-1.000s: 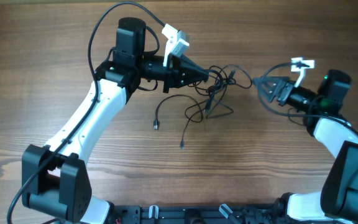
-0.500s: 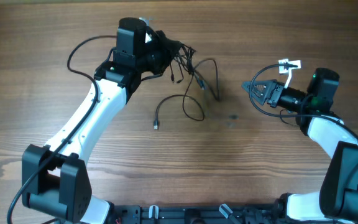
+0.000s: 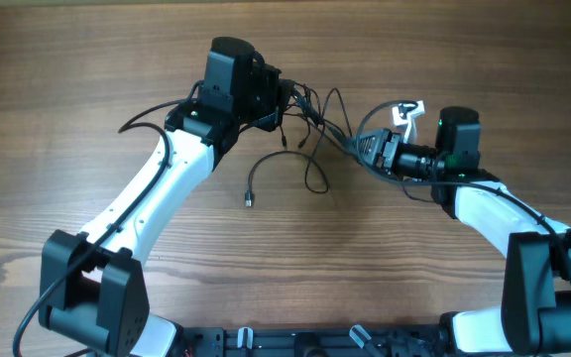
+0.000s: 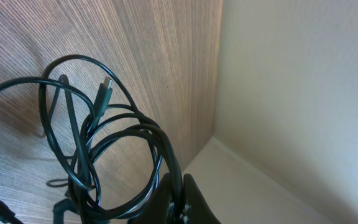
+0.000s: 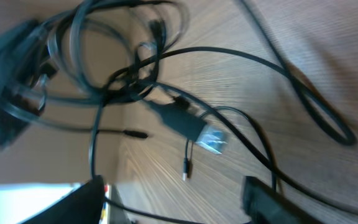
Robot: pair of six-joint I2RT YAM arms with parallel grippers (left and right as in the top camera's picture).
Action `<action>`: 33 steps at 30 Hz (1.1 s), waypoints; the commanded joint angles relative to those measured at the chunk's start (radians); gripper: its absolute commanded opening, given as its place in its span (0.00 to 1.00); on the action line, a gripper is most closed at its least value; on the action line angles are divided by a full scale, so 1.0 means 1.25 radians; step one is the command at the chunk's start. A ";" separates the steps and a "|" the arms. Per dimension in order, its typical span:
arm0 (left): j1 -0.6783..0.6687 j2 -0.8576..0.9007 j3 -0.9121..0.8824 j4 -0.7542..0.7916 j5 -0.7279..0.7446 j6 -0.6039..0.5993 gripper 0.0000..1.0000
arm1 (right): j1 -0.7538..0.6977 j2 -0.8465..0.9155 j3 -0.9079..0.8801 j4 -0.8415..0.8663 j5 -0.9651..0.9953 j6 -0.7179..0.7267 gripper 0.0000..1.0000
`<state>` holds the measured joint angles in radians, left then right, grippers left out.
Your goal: Untangle cables
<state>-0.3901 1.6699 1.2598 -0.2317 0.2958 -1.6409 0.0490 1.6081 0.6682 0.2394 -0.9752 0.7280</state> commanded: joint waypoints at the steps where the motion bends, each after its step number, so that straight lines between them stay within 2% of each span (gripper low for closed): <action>1: -0.001 -0.015 0.008 0.002 -0.014 -0.017 0.04 | -0.001 0.005 0.003 0.014 0.087 0.203 0.75; 3: -0.008 -0.015 0.008 0.002 -0.014 -0.017 0.04 | 0.008 0.005 0.003 -0.019 0.089 0.300 0.64; 7: -0.020 -0.015 0.008 -0.001 -0.014 -0.017 0.04 | 0.035 0.005 0.003 -0.037 0.166 0.470 0.62; 9: -0.034 -0.015 0.008 -0.001 -0.020 -0.016 0.04 | 0.044 0.005 0.003 -0.036 0.193 0.513 0.62; 13: -0.070 -0.015 0.008 -0.001 -0.047 -0.017 0.04 | 0.066 0.005 0.003 -0.038 0.270 0.552 0.40; 16: -0.098 -0.015 0.008 -0.001 -0.050 -0.017 0.04 | 0.066 0.005 0.003 -0.037 0.280 0.592 0.38; 22: -0.135 -0.015 0.008 -0.001 -0.068 -0.056 0.04 | 0.067 0.005 0.003 -0.037 0.284 0.621 0.49; 23: -0.139 -0.015 0.008 0.000 -0.068 -0.056 0.04 | 0.068 0.005 0.003 -0.036 0.288 0.642 0.49; 25: -0.157 -0.015 0.008 -0.001 -0.070 -0.080 0.04 | 0.070 0.005 0.003 -0.037 0.287 0.663 0.37; 28: -0.172 -0.015 0.008 -0.001 -0.101 -0.082 0.04 | 0.078 0.005 0.003 -0.037 0.284 0.697 0.34; 30: -0.174 -0.015 0.008 -0.005 -0.101 -0.081 0.04 | 0.078 0.005 0.003 -0.036 0.324 0.665 0.06; 31: -0.173 -0.015 0.008 -0.018 -0.101 -0.074 0.04 | 0.078 0.005 0.003 -0.035 0.327 0.609 0.04; 32: -0.173 -0.015 0.008 -0.046 -0.107 -0.032 0.04 | 0.078 0.003 0.003 0.004 0.284 0.485 0.04; 33: -0.173 -0.015 0.008 -0.053 -0.107 0.002 0.04 | 0.078 0.003 0.003 0.043 0.246 0.440 0.04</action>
<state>-0.6033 1.6699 1.2606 -0.2707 0.1837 -1.7256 0.1413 1.6085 0.6659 0.2214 -0.5995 1.4849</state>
